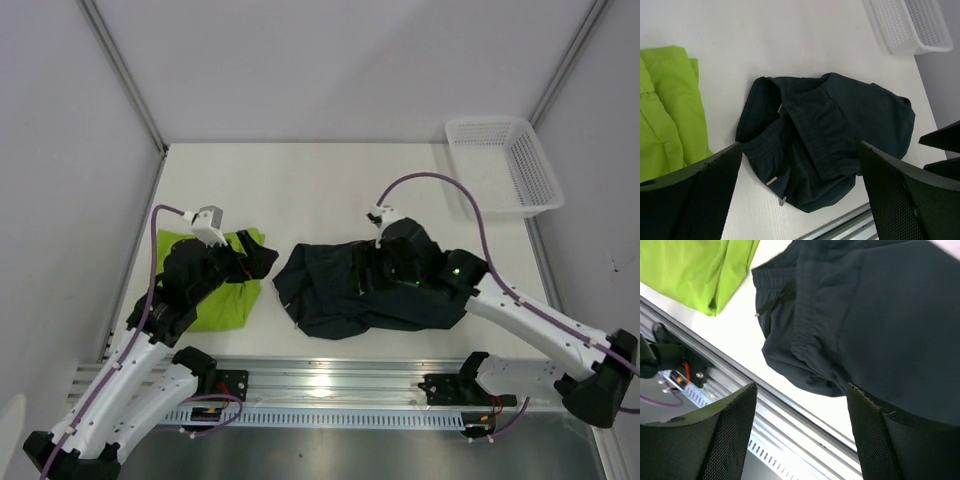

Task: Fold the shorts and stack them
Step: Move the shorts to the center of the board, then flatten the shorts out

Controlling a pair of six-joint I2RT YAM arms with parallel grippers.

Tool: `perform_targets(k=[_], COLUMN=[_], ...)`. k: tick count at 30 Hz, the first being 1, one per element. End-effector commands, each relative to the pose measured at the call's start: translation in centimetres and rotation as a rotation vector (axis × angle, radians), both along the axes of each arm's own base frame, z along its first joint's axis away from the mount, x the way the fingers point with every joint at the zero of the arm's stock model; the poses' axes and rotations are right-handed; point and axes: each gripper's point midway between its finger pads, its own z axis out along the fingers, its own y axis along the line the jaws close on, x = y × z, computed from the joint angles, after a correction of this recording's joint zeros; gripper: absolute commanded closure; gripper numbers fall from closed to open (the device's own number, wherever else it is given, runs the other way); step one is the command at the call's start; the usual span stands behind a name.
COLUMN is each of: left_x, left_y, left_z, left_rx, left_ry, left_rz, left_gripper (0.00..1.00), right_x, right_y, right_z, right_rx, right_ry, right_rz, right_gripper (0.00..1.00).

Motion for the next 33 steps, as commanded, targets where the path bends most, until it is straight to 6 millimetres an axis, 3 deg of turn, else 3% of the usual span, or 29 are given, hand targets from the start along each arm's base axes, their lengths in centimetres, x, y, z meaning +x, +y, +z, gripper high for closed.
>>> perform_targets(k=[1,5,10,13,20,24,26,27,32,33], left_x=[-0.1,0.0,-0.4,-0.8,-1.2,-1.2,-1.1,-1.0,-0.1,-0.1], left_y=[-0.4,2.2,5.4,6.9,8.2,8.0,7.8,7.7,6.3,5.9], left_z=[-0.1,0.0,1.5,1.6,1.4,1.7,1.6,1.5,-0.3,-0.9], left_rx=[-0.027,-0.011,0.004,0.021,0.049,0.048,0.049,0.053,0.078,0.084], left_ry=[0.010,0.026,-0.003,-0.001,0.014,0.011,0.010,0.011,0.053,0.071], left_rz=[-0.004,0.145,0.305,0.374,0.426,0.414,0.405,0.396,0.338,0.321], left_gripper=[0.01,0.01,0.01,0.01,0.01,0.01,0.01,0.01,0.01,0.01], right_x=[0.8,1.4,2.4,2.3,2.9,3.5,3.6,4.1,5.4,5.5], right_y=[2.4,5.0,7.4,8.8,10.0,9.2,7.6,7.1,3.9,2.9], right_z=[-1.4,-3.2,-5.5,-8.1,-12.9,-14.4,-14.8,-14.1,-10.4,-10.6], right_rx=[-0.038,-0.094,-0.247,-0.353,-0.548,-0.695,-0.785,-0.800,-0.746,-0.758], right_ry=[-0.039,-0.094,-0.162,-0.155,-0.163,-0.206,-0.213,-0.231,-0.270,-0.263], right_rz=[-0.012,-0.019,-0.010,0.021,0.013,-0.026,-0.066,-0.107,-0.203,-0.213], right_gripper=[0.27,0.26,0.18,0.19,0.25,0.28,0.36,0.47,0.73,0.78])
